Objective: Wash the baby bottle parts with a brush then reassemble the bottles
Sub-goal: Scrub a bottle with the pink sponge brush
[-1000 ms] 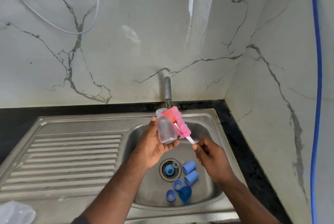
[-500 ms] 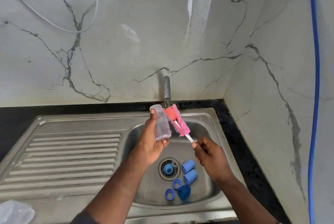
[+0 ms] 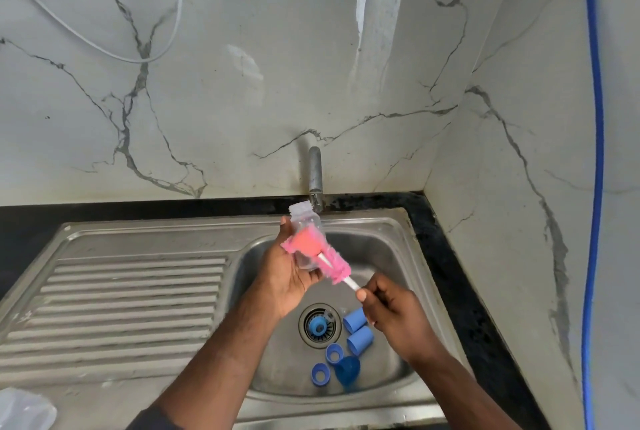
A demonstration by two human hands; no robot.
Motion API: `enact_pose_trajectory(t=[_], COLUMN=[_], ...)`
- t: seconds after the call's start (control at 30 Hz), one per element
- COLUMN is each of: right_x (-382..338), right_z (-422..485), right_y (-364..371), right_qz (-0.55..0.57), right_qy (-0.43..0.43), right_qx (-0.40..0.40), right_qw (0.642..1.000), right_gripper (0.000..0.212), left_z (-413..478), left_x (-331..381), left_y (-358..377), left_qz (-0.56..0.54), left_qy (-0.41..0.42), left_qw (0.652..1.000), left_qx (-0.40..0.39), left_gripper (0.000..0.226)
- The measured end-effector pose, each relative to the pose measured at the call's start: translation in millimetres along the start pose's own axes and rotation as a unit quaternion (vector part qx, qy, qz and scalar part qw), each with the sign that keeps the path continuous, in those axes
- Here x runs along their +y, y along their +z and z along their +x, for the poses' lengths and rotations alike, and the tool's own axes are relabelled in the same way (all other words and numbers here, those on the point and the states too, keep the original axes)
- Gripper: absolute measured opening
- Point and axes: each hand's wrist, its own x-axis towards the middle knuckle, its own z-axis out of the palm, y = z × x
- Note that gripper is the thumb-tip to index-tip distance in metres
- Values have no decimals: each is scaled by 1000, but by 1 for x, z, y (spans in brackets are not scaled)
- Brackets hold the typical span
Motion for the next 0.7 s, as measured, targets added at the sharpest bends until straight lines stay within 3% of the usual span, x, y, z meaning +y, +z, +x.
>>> enact_pose_trajectory(t=[0.13, 0.3, 0.43, 0.53, 0.7], right_x=[2, 7, 10, 11, 4], right_z=[1, 0, -2, -3, 10], right_y=[-3, -14, -18, -17, -5], right_qz=[14, -73, -117, -153, -253], right_qy=[20, -9, -21, -25, -61], right_qx=[59, 91, 98, 98, 119], right_qw=[998, 993, 988, 983, 958], right_gripper=[24, 9, 11, 14, 1], left_z=[0, -5, -9, -12, -5], left_x=[-2, 2, 9, 11, 9], left_y=[-9, -19, -19, -18, -18], left_qz=[58, 162, 221, 311, 461], left_qy=[12, -7, -18, -18, 51], left_qw=[998, 987, 975, 950, 883], left_qx=[16, 23, 24, 19, 77], left_gripper=[62, 58, 48, 27, 37])
